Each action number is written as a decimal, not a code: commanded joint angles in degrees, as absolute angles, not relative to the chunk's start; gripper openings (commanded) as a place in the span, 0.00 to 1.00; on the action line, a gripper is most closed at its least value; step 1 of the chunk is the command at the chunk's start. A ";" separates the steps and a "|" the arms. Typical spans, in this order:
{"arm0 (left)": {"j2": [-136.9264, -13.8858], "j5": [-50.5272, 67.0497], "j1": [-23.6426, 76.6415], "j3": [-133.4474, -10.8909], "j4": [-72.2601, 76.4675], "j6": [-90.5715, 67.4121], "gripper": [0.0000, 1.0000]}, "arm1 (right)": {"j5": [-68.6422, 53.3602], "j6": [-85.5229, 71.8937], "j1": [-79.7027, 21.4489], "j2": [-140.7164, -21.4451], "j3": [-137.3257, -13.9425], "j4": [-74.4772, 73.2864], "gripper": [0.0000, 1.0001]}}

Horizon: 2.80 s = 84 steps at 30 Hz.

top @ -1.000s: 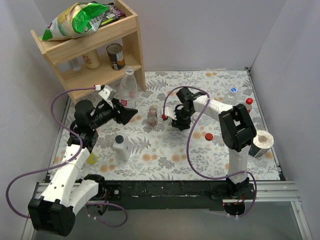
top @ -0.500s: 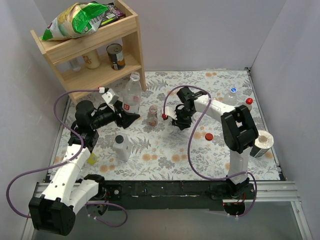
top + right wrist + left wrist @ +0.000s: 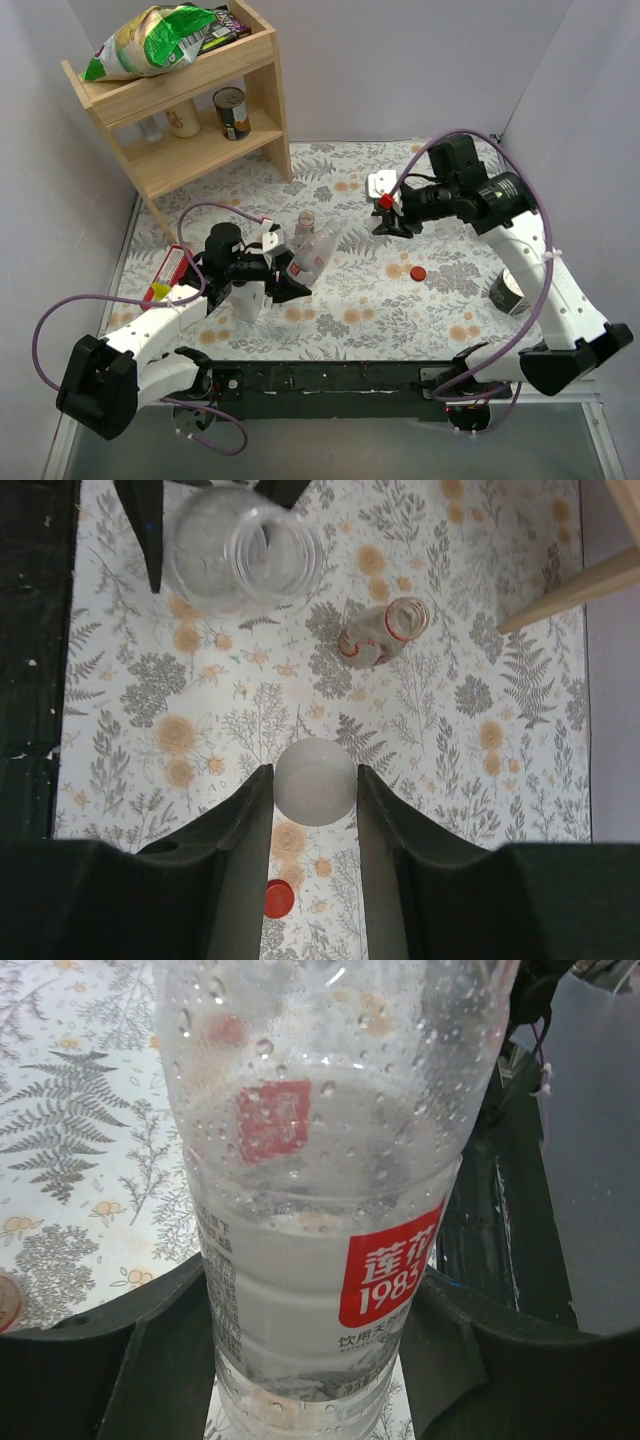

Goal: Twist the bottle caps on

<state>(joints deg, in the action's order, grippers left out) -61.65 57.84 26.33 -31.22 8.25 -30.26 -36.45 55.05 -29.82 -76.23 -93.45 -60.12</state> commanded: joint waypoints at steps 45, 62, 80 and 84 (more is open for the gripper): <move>-60.90 42.55 35.94 -28.21 16.78 -14.85 0.00 | -39.55 67.17 -45.35 -78.84 -93.17 -73.75 0.36; -60.91 15.91 44.99 -30.94 24.00 -20.65 0.00 | -21.28 14.43 -44.74 -86.30 -93.51 -57.21 0.18; -59.76 21.97 46.67 -28.66 8.97 -19.60 0.00 | -15.91 14.67 -43.95 -88.07 -99.22 -57.13 0.19; -59.50 21.71 46.67 -27.43 6.68 -20.39 0.00 | -16.79 16.08 -44.03 -87.72 -101.33 -58.44 0.45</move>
<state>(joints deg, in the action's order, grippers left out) -62.43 15.51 45.34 -26.06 5.56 -20.75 -20.60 12.86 -43.99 -87.11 -97.47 -60.58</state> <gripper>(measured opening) 0.570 0.417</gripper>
